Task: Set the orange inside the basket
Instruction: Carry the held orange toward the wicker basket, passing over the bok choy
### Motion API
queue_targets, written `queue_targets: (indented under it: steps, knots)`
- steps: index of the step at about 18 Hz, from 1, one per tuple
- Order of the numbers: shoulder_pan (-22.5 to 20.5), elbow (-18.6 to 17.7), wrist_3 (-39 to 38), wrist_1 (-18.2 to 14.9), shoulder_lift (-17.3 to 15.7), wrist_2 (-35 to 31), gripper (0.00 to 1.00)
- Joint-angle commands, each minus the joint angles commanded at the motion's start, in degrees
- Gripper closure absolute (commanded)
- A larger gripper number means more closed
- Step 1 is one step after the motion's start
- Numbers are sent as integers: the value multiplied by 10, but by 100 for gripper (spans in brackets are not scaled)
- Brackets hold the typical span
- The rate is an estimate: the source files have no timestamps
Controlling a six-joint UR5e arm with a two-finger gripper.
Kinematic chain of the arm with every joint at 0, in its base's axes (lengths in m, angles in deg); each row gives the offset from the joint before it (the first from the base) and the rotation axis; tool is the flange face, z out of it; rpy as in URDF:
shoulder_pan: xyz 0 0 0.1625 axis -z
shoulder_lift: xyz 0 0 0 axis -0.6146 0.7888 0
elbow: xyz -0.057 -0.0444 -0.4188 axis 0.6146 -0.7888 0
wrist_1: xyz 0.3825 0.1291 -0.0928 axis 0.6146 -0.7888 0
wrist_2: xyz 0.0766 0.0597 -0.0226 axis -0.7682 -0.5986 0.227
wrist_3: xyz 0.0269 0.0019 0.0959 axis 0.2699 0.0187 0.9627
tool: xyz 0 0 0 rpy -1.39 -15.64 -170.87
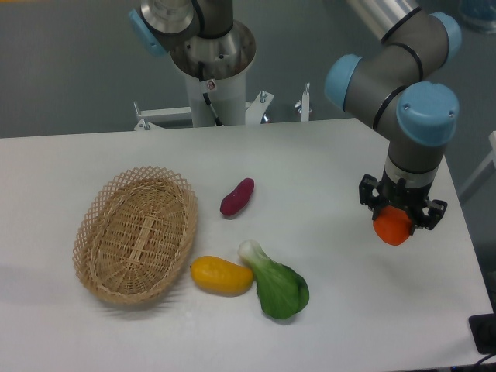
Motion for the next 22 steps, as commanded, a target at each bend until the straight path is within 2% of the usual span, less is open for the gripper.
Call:
queue_targets:
  steps: [9, 13, 22]
  knots:
    - [13, -2, -9, -1, -2, 1, 44]
    - [25, -9, -46, -2, -4, 11, 44]
    - [104, -46, -144, 5, -6, 10, 44]
